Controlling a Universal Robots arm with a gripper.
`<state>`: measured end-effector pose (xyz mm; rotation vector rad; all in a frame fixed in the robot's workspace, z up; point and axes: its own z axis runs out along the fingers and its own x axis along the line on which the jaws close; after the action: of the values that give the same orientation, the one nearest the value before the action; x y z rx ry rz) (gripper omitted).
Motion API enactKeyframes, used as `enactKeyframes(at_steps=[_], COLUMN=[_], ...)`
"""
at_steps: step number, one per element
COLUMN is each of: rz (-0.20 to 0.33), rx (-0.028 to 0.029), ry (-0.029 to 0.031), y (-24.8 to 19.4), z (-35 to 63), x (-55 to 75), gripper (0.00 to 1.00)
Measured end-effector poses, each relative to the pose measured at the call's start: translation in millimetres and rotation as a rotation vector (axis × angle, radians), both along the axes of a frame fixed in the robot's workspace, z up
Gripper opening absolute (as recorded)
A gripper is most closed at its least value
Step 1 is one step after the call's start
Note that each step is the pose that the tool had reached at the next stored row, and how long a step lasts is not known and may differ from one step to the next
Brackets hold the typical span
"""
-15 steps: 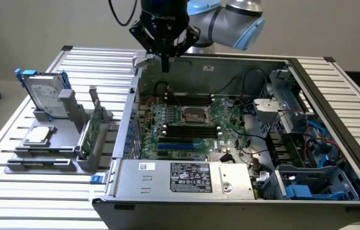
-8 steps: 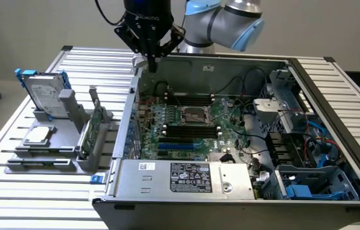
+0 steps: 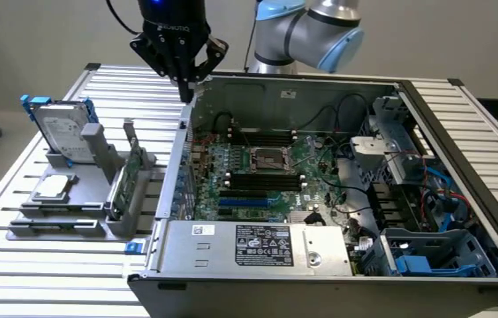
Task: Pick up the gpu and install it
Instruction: 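Reach for the gpu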
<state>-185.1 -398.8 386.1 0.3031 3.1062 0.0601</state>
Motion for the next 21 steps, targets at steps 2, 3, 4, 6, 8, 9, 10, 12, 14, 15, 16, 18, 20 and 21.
enactKeyframes(at_steps=[2, 3, 4, 6, 8, 9, 10, 12, 14, 15, 16, 18, 20, 21], rz=[0.000, 0.000, 0.000, 0.000, 0.000, 0.000, 0.001, 0.001, 0.003, 0.005, 0.008, 0.016, 0.029, 0.036], rx=[-0.0015, -0.0022, -0.0031, -0.0048, -0.0065, -0.0074, -0.0081, -0.0103, -0.0127, -0.0141, -0.0154, -0.0171, -0.0178, -0.0181], ry=[0.0007, 0.0012, 0.0017, 0.0025, 0.0034, 0.0038, 0.0040, 0.0047, 0.0050, 0.0051, 0.0053, 0.0063, 0.0093, 0.0113], y=[0.0, 0.0, 0.0, 0.0, 0.0, 0.0, 0.0, 0.0, 0.0, 0.0, 0.0, 0.0, 0.0, 0.0], z=[-1.4, -2.1, -2.8, -4.3, -5.7, -6.4, -7.1, -8.6, -10.1, -10.8, -11.6, -12.9, -13.9, -14.4], x=[-8.9, -13.4, -18.0, -27.2, -36.4, -40.9, -45.2, -54.0, -60.9, -63.6, -65.9, -68.4, -69.4, -69.6], gripper=[0.11, 0.11, 0.11, 0.11, 0.11, 0.11, 0.11, 0.11, 0.11, 0.11, 0.11, 0.11, 0.11, 0.11])
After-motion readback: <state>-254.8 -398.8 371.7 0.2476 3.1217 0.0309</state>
